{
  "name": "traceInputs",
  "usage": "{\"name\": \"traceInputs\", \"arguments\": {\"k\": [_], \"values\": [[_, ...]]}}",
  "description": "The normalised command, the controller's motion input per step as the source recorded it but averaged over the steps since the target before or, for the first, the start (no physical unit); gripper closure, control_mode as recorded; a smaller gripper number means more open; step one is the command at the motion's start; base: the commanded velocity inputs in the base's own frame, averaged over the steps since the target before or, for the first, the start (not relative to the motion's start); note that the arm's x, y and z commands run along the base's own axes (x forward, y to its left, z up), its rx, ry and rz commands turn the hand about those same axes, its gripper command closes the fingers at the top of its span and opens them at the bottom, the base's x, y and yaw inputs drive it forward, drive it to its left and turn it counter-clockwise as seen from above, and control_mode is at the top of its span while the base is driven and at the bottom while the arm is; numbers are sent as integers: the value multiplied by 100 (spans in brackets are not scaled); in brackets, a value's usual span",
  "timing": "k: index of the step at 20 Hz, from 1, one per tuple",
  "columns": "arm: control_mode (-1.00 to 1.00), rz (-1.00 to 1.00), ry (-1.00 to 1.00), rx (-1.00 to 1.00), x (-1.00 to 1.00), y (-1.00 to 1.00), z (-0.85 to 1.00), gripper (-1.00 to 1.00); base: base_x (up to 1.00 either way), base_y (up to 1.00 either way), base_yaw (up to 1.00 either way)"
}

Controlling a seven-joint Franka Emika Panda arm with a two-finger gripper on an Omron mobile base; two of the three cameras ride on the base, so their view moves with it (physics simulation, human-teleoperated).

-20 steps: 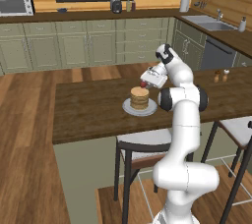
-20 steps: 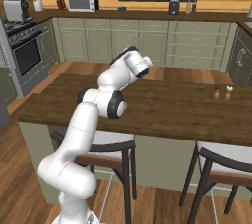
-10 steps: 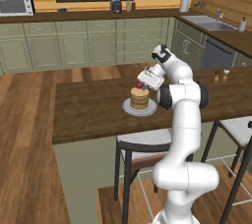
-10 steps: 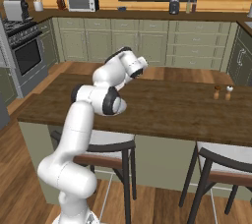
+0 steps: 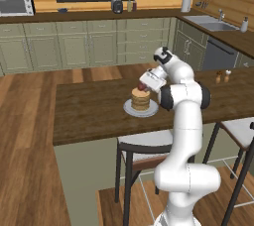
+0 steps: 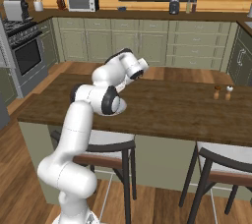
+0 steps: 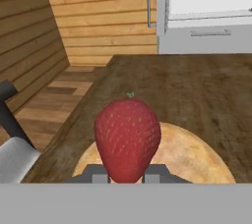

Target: Take the strawberry from the fridge and place it on top of the pancake, located on the dining counter.

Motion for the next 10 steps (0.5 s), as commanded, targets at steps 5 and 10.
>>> {"name": "traceInputs", "arguments": {"k": [5,10], "values": [[-100,0,0,0,20,-22,0,100,0,0,0],[-100,0,-2,0,15,-5,-2,100,0,0,0]]}}
